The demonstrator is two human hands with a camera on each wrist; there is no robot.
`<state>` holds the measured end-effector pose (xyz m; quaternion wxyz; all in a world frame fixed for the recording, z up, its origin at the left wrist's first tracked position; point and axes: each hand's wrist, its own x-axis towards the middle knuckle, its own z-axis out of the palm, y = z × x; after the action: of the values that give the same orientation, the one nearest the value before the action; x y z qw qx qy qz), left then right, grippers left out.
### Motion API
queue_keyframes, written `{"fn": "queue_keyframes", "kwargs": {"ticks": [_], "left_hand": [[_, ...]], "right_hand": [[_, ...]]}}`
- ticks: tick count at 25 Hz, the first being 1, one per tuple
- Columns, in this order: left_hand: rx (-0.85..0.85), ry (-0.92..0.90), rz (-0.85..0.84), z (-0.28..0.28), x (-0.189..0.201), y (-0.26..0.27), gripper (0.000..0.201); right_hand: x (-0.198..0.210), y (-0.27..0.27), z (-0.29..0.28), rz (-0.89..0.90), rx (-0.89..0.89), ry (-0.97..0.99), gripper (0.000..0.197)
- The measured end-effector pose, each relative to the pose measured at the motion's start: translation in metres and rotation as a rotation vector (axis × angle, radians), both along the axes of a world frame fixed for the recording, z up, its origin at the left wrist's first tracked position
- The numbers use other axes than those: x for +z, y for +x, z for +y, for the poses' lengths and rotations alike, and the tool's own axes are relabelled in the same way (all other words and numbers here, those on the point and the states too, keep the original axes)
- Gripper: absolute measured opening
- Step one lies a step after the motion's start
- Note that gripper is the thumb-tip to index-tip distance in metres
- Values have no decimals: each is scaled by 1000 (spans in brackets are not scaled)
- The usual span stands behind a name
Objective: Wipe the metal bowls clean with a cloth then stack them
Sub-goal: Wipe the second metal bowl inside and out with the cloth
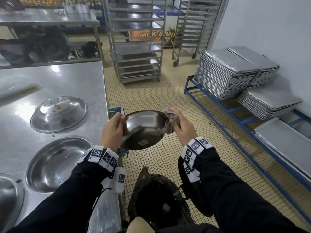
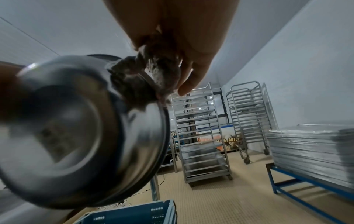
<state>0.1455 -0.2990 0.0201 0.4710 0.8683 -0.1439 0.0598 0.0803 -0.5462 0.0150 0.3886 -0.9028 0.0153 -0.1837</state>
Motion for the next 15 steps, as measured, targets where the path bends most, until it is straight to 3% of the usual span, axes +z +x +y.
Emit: {"fn": "queue_keyframes", "kwargs": {"ticks": [5,7,11,15], "left_hand": [[34,-220,148,-17,0,-15,24],[45,-326,211,-24,0,-18,24],[67,-395,258,-30,1,-20,25],[87,-496,322,-26,12,-21,26]], "right_hand": [[-26,-20,38,-7,4,100,67],[-38,-29,66,8,35,3,70],[-38,-25,96,-103,82,-176,63],[-12,15,68,-160,-56,-229,56]]}}
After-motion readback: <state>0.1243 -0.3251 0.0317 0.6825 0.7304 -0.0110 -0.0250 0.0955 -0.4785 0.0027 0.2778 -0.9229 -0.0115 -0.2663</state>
